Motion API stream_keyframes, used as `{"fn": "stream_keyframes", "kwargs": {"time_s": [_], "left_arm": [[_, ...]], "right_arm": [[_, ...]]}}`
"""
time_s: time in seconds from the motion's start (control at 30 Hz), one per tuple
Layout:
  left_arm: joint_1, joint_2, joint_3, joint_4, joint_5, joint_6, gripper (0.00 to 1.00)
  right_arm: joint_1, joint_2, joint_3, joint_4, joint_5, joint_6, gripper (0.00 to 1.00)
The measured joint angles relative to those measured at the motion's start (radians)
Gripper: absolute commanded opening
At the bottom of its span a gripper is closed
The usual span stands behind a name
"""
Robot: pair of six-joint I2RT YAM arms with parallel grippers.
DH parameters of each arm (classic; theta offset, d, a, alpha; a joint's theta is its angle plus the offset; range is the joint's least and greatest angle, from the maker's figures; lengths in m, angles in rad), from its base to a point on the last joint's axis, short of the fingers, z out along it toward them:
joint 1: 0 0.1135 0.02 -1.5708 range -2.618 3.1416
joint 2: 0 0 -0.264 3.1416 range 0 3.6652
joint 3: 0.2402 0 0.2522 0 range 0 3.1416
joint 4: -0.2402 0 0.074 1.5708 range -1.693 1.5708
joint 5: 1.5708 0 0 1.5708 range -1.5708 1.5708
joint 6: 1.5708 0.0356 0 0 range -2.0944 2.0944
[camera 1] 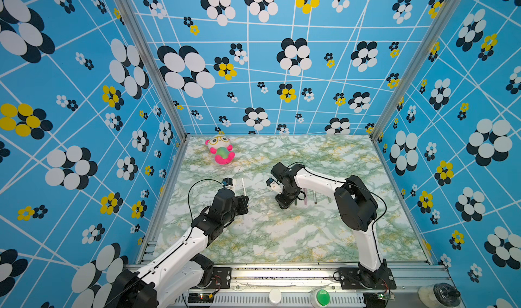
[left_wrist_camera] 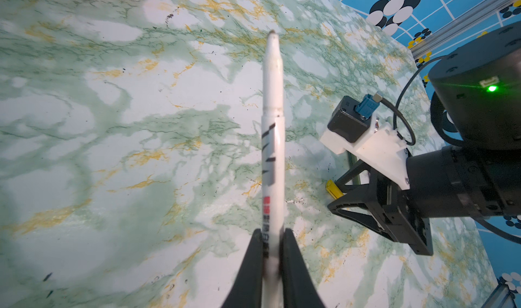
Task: Insert the pens into the pen caps
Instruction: 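Close the right gripper on the yellow cap and lift it upright, then carry the yellow cap over the white marker tip with the right gripper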
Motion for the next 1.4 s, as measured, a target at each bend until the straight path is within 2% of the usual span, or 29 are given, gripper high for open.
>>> {"fn": "stream_keyframes", "kwargs": {"time_s": [0.33, 0.47, 0.77, 0.97, 1.23, 1.4], "left_arm": [[0.0, 0.0, 0.0, 0.0, 0.0, 0.0, 0.0], [0.0, 0.0, 0.0, 0.0, 0.0, 0.0, 0.0], [0.0, 0.015, 0.003, 0.001, 0.033, 0.0, 0.0], [-0.012, 0.079, 0.019, 0.016, 0.102, 0.005, 0.0], [-0.111, 0.2, 0.106, 0.063, 0.202, 0.049, 0.0], [-0.17, 0.264, 0.144, 0.097, 0.247, 0.072, 0.0]], "right_arm": [[-0.004, -0.008, -0.015, 0.02, -0.006, 0.034, 0.09], [-0.004, -0.019, -0.028, 0.036, -0.009, 0.05, 0.05], [-0.005, -0.068, -0.08, 0.095, -0.008, 0.113, 0.05], [-0.024, -0.166, -0.08, 0.161, -0.009, 0.211, 0.06], [-0.09, -0.289, -0.08, 0.249, -0.013, 0.387, 0.07], [-0.096, -0.343, -0.095, 0.291, -0.027, 0.466, 0.07]]}}
